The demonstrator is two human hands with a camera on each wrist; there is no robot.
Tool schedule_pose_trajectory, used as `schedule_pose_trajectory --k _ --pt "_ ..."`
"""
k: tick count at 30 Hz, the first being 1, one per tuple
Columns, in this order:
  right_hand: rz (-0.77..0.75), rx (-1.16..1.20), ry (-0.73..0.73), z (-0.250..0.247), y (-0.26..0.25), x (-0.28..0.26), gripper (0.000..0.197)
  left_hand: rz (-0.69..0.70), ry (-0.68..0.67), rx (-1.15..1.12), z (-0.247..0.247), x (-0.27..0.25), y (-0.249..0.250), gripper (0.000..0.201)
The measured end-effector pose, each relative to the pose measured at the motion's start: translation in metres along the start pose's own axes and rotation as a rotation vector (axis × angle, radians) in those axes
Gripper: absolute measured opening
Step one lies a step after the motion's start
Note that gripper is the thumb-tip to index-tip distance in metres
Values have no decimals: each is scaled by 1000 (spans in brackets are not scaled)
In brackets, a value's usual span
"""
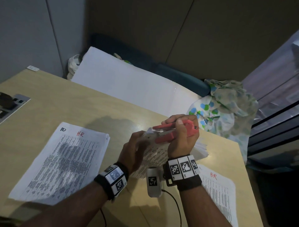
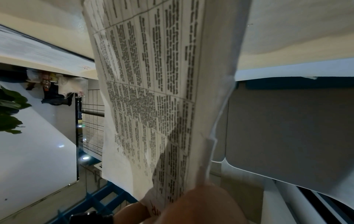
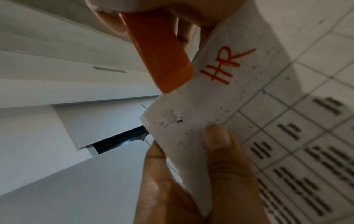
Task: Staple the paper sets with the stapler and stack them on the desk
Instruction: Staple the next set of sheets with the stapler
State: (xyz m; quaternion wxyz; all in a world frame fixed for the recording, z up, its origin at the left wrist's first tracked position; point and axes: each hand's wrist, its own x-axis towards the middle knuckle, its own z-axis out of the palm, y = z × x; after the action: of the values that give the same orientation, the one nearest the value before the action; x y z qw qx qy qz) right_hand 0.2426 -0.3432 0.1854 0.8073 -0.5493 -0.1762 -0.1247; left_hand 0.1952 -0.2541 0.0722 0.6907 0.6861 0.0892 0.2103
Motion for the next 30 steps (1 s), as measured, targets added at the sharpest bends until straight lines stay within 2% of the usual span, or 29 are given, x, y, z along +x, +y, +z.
schedule_pose_trajectory --k 2,3,6,7,9,11,12,17,19,22,25,28,30 --pt "-19 -17 -19 0 -1 0 16 -22 28 57 0 1 0 23" --pt "-21 -15 -29 0 -1 0 15 15 30 74 -1 1 1 20" --pt "1 27 -52 3 -3 -3 18 231 -32 92 -6 -4 9 36" --pt "9 35 -62 5 -5 -4 18 264 -29 119 -7 -4 10 39" --pt "14 7 -82 9 -7 -8 17 204 2 141 -6 -3 13 38" --pt "-5 -56 -109 11 -7 -10 18 135 29 154 -5 0 13 22" --pt "-21 -90 -130 11 -7 -11 19 111 36 149 -5 0 12 20" --pt "-62 -282 -169 10 -2 -9 20 -20 13 192 -3 -1 22 30" --pt "-67 -392 -135 12 0 -7 19 -31 1 210 -2 -2 28 35" --pt "-14 -430 -88 18 0 -4 27 -65 15 243 -2 -2 30 24" --pt "43 -416 -51 21 -1 0 37 -68 -38 222 -3 -3 31 13" --pt "109 -411 -50 22 -3 4 40 15 -121 272 -4 -4 30 26" --pt "145 -408 -53 23 -3 6 49 45 -130 204 -3 -6 26 28"
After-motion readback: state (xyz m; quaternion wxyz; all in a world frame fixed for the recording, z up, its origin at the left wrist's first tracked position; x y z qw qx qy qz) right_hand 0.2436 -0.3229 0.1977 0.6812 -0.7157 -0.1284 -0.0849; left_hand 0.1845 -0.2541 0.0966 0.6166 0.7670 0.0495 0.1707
